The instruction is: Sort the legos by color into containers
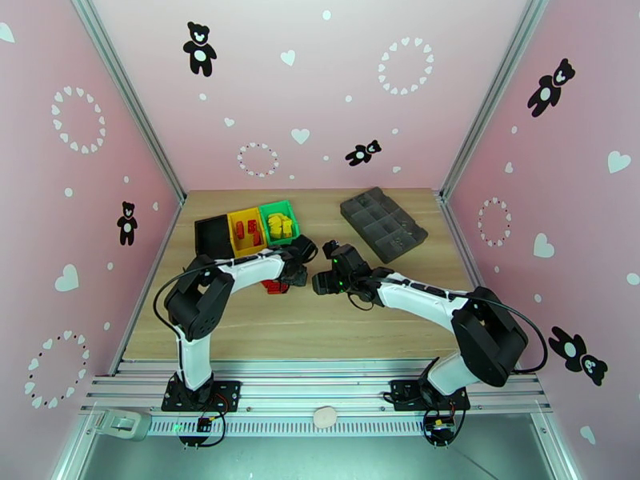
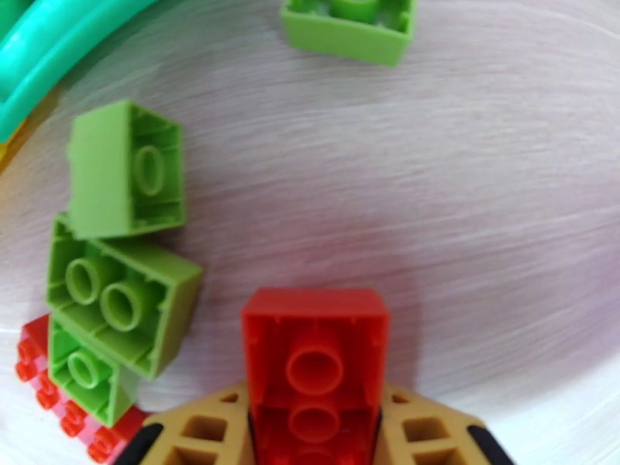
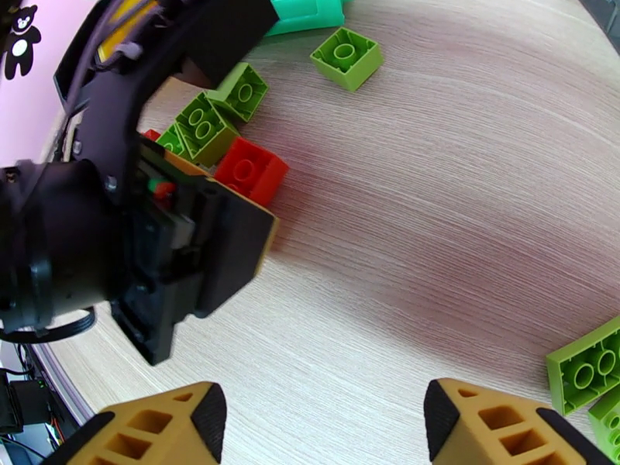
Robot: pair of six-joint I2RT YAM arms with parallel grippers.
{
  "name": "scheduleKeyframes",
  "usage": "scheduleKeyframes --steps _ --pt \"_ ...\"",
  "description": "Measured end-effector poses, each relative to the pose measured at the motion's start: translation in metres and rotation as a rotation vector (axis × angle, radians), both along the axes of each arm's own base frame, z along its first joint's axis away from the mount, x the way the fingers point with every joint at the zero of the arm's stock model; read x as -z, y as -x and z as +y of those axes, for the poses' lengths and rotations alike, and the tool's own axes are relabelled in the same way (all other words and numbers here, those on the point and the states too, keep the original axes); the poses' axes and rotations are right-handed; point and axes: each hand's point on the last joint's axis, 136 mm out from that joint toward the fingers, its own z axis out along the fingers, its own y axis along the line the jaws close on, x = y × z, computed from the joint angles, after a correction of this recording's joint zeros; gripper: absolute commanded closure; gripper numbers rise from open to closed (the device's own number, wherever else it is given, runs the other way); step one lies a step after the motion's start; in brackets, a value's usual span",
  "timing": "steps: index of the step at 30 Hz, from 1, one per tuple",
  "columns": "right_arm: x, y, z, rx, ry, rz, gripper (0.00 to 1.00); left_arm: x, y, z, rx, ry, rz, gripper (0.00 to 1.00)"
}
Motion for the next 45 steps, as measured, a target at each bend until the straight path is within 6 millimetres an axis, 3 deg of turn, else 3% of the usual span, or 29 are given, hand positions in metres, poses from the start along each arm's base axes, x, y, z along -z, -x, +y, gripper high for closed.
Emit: scheduleKeyframes --steps 4,9,13,17,22,26,29,34,38,40,43,45 --pt "-0.005 -0.006 -0.008 0.067 0.047 0.024 0.2 -0.029 -0.002 0.004 -0.011 0.026 -0.047 0.67" --pt "-0.024 -0.022 -0.001 0.095 0.051 -0.014 0.15 -0.071 -0.012 0.019 -0.053 0.082 -0.125 0.66" --pt "-0.024 -0.023 -0.001 0.105 0.079 -0.038 0.15 -0.093 -0.025 0.051 -0.131 0.098 -0.164 0.64" --pt "-0.022 -0.023 0.004 0.08 0.074 -0.046 0.17 -0.103 -0.037 0.091 -0.23 0.096 -0.178 0.64" --pt "-0.012 -0.018 0.025 0.0 0.007 -0.02 0.18 -0.112 -0.058 0.137 -0.352 0.088 -0.188 0.63" --pt "-0.007 -0.011 0.044 -0.053 -0.025 -0.009 0.2 -0.124 -0.083 0.154 -0.399 0.092 -0.216 0.64" --pt "-0.006 -0.005 0.058 -0.093 -0.039 -0.006 0.22 -0.126 -0.104 0.155 -0.407 0.09 -0.224 0.64" --pt "-0.015 0.0 0.082 -0.157 -0.067 -0.016 0.23 -0.111 -0.131 0.159 -0.421 0.07 -0.197 0.63" --pt "-0.017 0.003 0.088 -0.176 -0.078 -0.016 0.24 -0.099 -0.147 0.166 -0.436 0.047 -0.172 0.6" --pt "-0.017 0.003 0.088 -0.178 -0.079 -0.014 0.24 -0.095 -0.153 0.169 -0.44 0.041 -0.165 0.54" --pt "-0.017 0.003 0.088 -0.179 -0.078 -0.014 0.24 -0.091 -0.157 0.17 -0.438 0.031 -0.152 0.38" --pt "-0.017 0.003 0.088 -0.18 -0.078 -0.016 0.24 -0.09 -0.158 0.171 -0.443 0.032 -0.151 0.34"
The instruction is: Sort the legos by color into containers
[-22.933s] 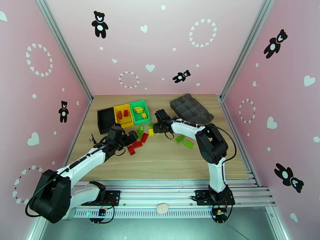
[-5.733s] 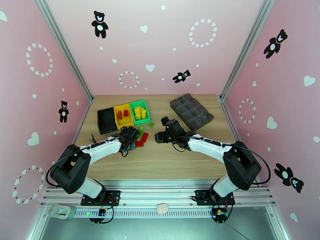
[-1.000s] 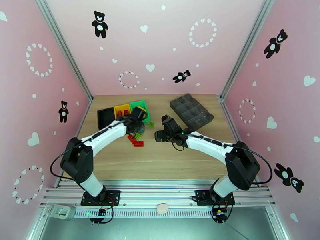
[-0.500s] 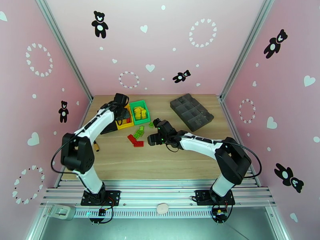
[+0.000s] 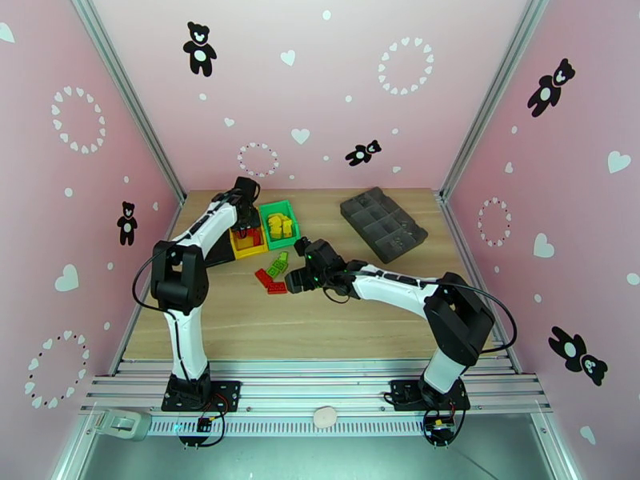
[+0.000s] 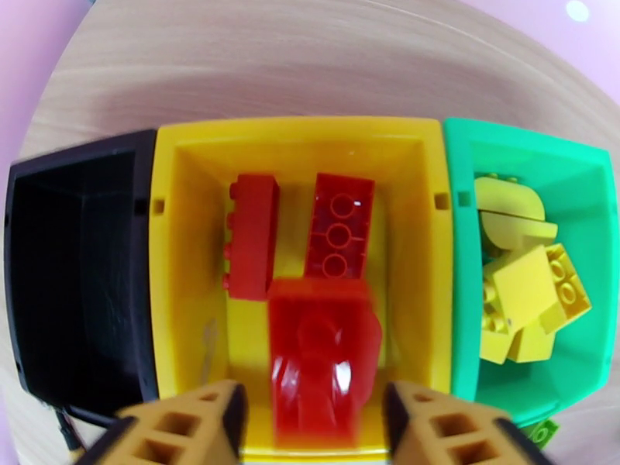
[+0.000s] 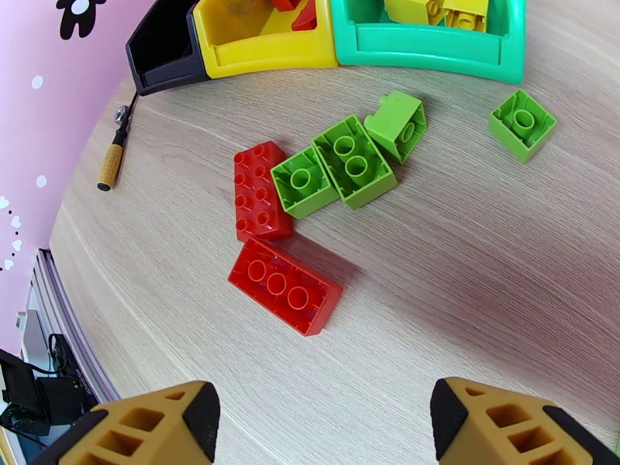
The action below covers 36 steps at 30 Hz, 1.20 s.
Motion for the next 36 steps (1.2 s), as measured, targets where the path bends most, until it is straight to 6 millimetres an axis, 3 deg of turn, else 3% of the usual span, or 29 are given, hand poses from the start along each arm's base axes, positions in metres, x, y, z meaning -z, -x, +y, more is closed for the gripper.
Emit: scheduleKeyframes --steps 7,17,22,28,36 --pt "-0.003 -0.004 0.0 0.01 0.008 -0.013 0.24 0.001 0.007 -0.002 0.002 0.005 0.005 0.28" --pt "0.001 -0.008 -0.005 0.028 0.033 -0.015 0.24 -0.018 0.077 -0.03 0.064 0.031 -0.027 0.25" --pt "0.005 -0.012 -0.013 0.04 0.054 -0.02 0.25 0.001 0.117 -0.045 0.103 0.03 0.013 0.25" --pt "0.022 -0.012 -0.04 0.079 0.095 0.008 0.24 0.036 0.157 -0.052 0.122 0.019 0.088 0.27" --pt "0.021 -0.014 -0.054 0.106 0.101 0.009 0.25 0.056 0.178 -0.072 0.161 0.027 0.121 0.27"
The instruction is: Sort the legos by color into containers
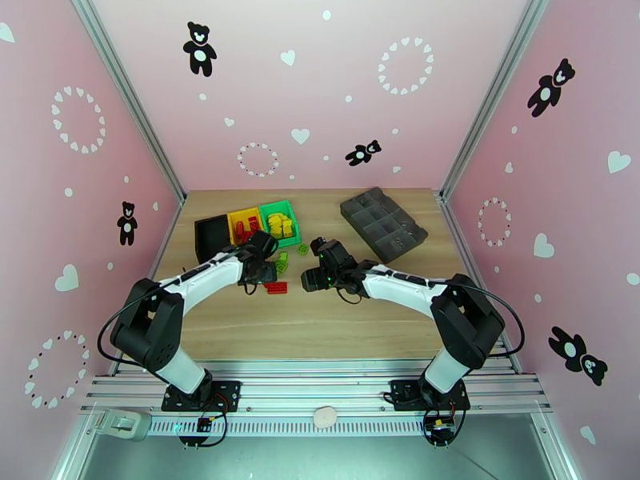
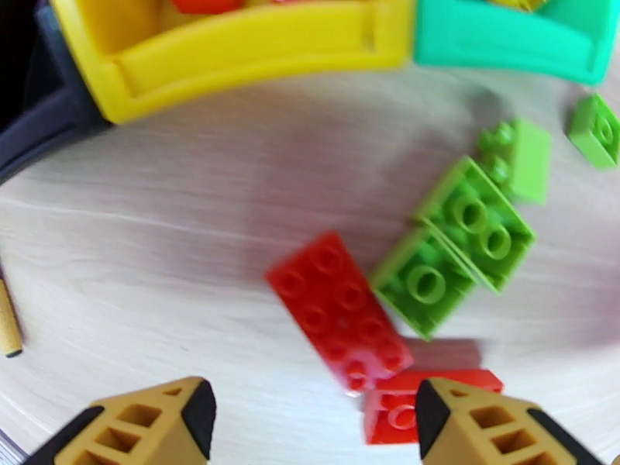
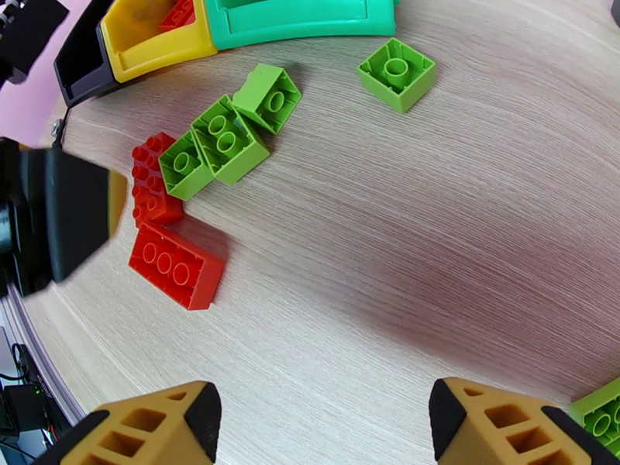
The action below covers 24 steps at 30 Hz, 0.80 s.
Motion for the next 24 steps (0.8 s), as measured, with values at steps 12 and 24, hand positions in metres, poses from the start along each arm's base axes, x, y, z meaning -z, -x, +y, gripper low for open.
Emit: scheduleKeyframes --steps 12,24 --pt "0.0 0.001 -0.002 0.002 0.001 0.002 0.25 0.035 0.002 -0.016 0.013 -0.005 0.055 0.23" --pt "0.002 0.001 -0.006 0.011 0.0 0.004 0.25 0.05 0.008 -0.021 0.016 -0.002 0.07 0.23"
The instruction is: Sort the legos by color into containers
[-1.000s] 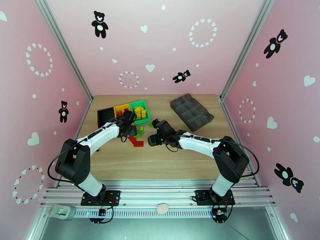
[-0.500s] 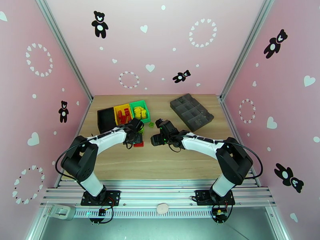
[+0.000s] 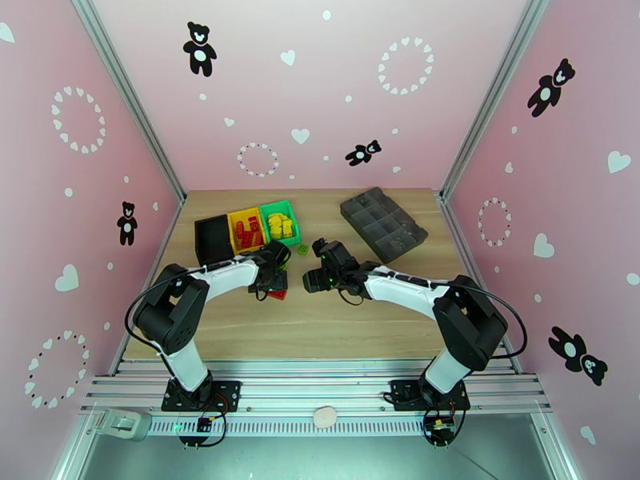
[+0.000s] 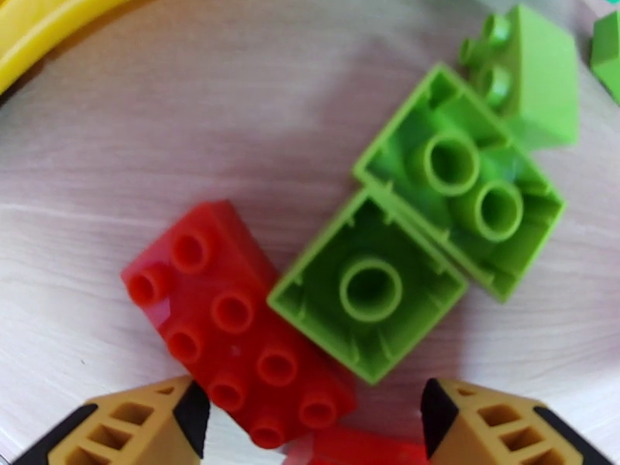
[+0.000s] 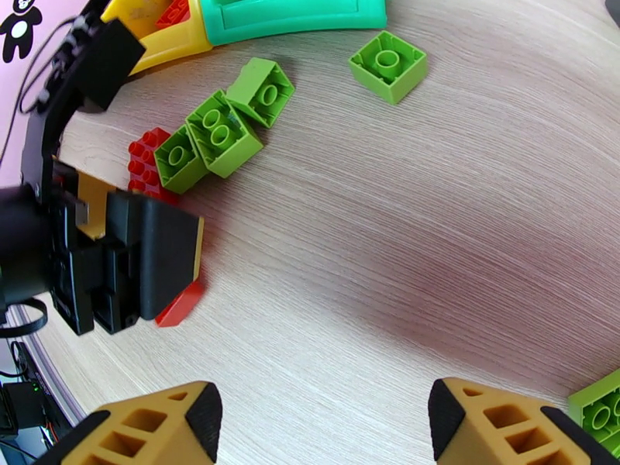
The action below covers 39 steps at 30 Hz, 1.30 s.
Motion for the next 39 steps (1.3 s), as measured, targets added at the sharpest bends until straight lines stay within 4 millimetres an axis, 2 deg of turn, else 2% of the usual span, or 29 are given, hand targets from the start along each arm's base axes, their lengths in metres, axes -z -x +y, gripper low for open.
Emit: scheduleKeyframes --steps 10,15,22,27,35,39 --pt "-0.001 0.0 0.0 0.0 -0.01 0.005 0.26 0.0 0.017 0.0 -0.002 0.009 -0.025 0.27" --pt "-0.001 0.0 0.001 -0.001 -0.017 0.007 0.27 0.0 0.025 0.004 -0.012 0.013 -0.026 0.37" --pt "-0.003 0.001 0.005 -0.001 -0.04 0.016 0.28 0.0 0.035 0.01 -0.032 0.016 -0.02 0.61" --pt "-0.004 0.003 0.007 -0.008 -0.05 0.024 0.29 -0.004 0.042 0.007 -0.031 0.042 -0.008 0.67" --pt "-0.007 0.017 0.027 -0.076 -0.089 0.041 0.29 -0.038 0.048 0.012 -0.028 0.062 -0.048 0.67" --pt "-0.01 0.021 0.043 -0.112 -0.133 0.056 0.27 -0.058 0.036 0.016 -0.033 0.069 -0.081 0.67"
